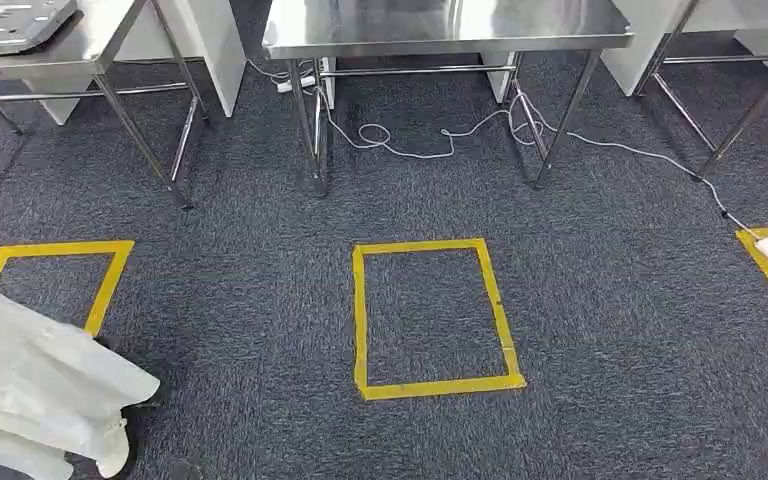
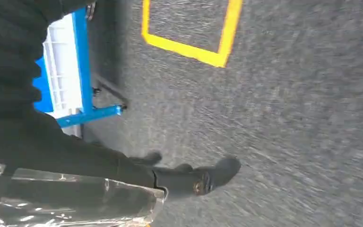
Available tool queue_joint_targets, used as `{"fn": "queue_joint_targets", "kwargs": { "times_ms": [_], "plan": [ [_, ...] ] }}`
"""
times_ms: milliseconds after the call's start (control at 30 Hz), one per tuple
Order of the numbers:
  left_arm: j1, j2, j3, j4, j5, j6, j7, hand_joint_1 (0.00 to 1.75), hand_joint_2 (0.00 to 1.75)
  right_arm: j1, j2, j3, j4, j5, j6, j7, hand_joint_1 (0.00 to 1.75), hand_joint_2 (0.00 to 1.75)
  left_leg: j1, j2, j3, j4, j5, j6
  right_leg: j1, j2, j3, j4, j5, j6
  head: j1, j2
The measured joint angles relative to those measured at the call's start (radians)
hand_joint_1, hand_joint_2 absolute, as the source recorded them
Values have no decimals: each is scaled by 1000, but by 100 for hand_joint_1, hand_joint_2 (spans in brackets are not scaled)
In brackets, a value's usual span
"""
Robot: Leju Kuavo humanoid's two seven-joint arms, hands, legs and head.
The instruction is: Take the parts from the cabinet and place them on the table.
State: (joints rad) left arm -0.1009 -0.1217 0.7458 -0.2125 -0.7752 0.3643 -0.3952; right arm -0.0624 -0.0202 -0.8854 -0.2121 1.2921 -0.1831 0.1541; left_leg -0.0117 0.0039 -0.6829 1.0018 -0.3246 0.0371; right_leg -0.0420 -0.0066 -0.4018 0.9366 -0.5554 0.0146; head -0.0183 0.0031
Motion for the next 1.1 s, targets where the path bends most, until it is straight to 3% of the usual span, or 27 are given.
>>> {"fn": "queue_joint_targets", "kwargs": {
  "times_ms": [33,67,133,167,200,233,300,333,467,500,533,567,600,633,667,700,733,767,800,833,867,900,967,1000,1033,1100],
  "plan": [
    [4,-1,-1,0,0,0,0,0,0,3,-1,-2,0,-1,3,0,0,175,3,-1,-8,35,-52,-9,2,-2,-3,0,6,-10,-5,0],
    [6,-2,-2,0,-3,0,0,0,0,5,-1,-3,0,-2,3,0,0,175,9,-2,-27,104,-114,-18,3,-3,-6,1,10,-14,-6,0],
    [5,-2,-5,0,-11,0,2,0,0,5,-1,-7,0,-3,3,0,0,175,19,-2,-72,264,-187,-30,6,-3,-12,4,15,-14,-7,0],
    [5,-2,-5,0,-13,-1,3,0,0,6,-1,-11,0,-5,3,0,0,175,22,-2,-78,308,-190,-33,6,-3,-14,7,15,-13,-6,0],
    [5,-2,-5,0,-13,-2,4,0,0,7,-1,-13,0,-6,3,0,0,175,25,-2,-61,297,-172,-33,5,-3,-15,9,15,-12,-7,0],
    [5,-2,-5,0,-13,-2,6,0,0,7,-1,-14,0,-6,3,0,0,175,27,-2,-26,248,-142,-32,4,-2,-14,11,14,-12,-8,0],
    [3,-2,-5,0,-14,-3,8,0,0,4,-1,-14,0,-8,3,0,0,175,27,-5,72,76,-72,-19,5,2,-1,12,14,-11,-7,0],
    [1,0,-5,0,-14,-3,10,0,0,3,2,-14,0,-8,3,0,0,175,23,-10,94,49,-92,-13,7,3,-17,11,13,-8,-5,0],
    [-1,0,-5,0,-13,-1,13,0,0,0,4,-15,0,-3,3,0,0,175,1,-7,86,26,-81,4,4,5,-20,-1,23,22,-8,0],
    [-2,-2,-5,0,-13,-1,13,0,0,0,5,-15,0,-3,3,1,0,175,16,-5,110,-30,-80,11,9,3,-24,7,10,25,-5,0],
    [-5,-3,-5,0,-13,0,13,0,0,-1,1,-15,0,-3,4,1,0,175,11,-4,113,-35,-73,20,10,4,-43,33,-4,20,-5,0],
    [-7,-4,-5,0,-13,0,13,0,0,-1,0,-15,0,-3,6,2,0,175,10,-4,110,-38,-69,30,10,5,-78,99,-36,8,-3,0],
    [-7,-4,-5,0,-13,1,13,0,0,-2,-2,-16,0,-4,8,5,0,175,9,-4,106,-38,-69,30,10,6,-126,186,-67,1,1,0],
    [-7,-5,-5,0,-13,0,13,0,0,0,-5,-18,0,-7,11,9,0,175,8,-3,104,-38,-68,30,10,6,-174,273,-91,1,-1,0],
    [-7,-5,-5,0,-13,0,13,0,0,1,-6,-21,0,-11,14,10,0,175,7,0,103,-37,-68,30,10,5,-206,320,-94,7,1,0],
    [-5,-7,-5,0,-13,-1,13,0,0,3,-6,-23,0,-12,14,11,0,175,7,4,103,-35,-68,30,10,5,-210,317,-79,16,1,0],
    [-5,-9,-5,0,-14,-1,13,0,0,4,-7,-23,0,-12,14,11,0,175,7,8,102,-32,-68,30,10,5,-193,267,-45,30,1,0],
    [-6,-13,-5,0,-14,-2,13,0,0,3,-9,-23,0,-12,14,11,0,175,7,15,101,-26,-69,29,9,0,-156,177,2,44,1,0],
    [-6,-14,-5,0,-14,-2,13,0,0,2,-10,-23,0,-12,14,11,0,175,8,23,98,-17,-72,24,5,-20,-113,76,44,54,2,0],
    [-6,-12,-5,0,-14,-2,13,0,0,-1,-8,-23,0,-12,14,11,0,175,1,30,94,-7,-76,17,7,-58,-98,42,55,43,2,0],
    [-6,-12,-5,0,-14,-2,12,0,0,-4,-8,-23,0,-11,14,11,0,175,-3,37,93,4,-85,9,13,-55,-113,39,63,38,3,0],
    [-6,-12,-5,0,-14,-2,12,0,0,-5,-8,-23,0,-11,14,11,0,175,-4,43,92,5,-88,2,14,-37,-118,46,64,20,-3,0],
    [-6,-12,-5,0,-13,-2,12,0,0,-2,-7,-23,0,-11,14,10,0,175,-1,60,96,2,-86,-3,18,-21,-123,46,71,7,0,0],
    [-6,-12,-5,0,-14,-2,12,0,0,0,-6,-23,0,-10,14,10,0,175,5,62,91,9,-86,-7,2,-11,-123,43,79,-5,-2,0],
    [-6,-10,-5,0,-14,-2,12,0,0,1,-6,-23,0,-10,14,10,0,175,9,36,84,31,-113,-18,3,-6,-116,43,84,-10,-2,0],
    [-5,-10,-5,0,-14,-2,12,0,0,0,-6,-23,0,-10,14,10,0,175,15,5,37,162,-216,-32,5,9,-128,44,96,-22,-2,0]
  ]
}}
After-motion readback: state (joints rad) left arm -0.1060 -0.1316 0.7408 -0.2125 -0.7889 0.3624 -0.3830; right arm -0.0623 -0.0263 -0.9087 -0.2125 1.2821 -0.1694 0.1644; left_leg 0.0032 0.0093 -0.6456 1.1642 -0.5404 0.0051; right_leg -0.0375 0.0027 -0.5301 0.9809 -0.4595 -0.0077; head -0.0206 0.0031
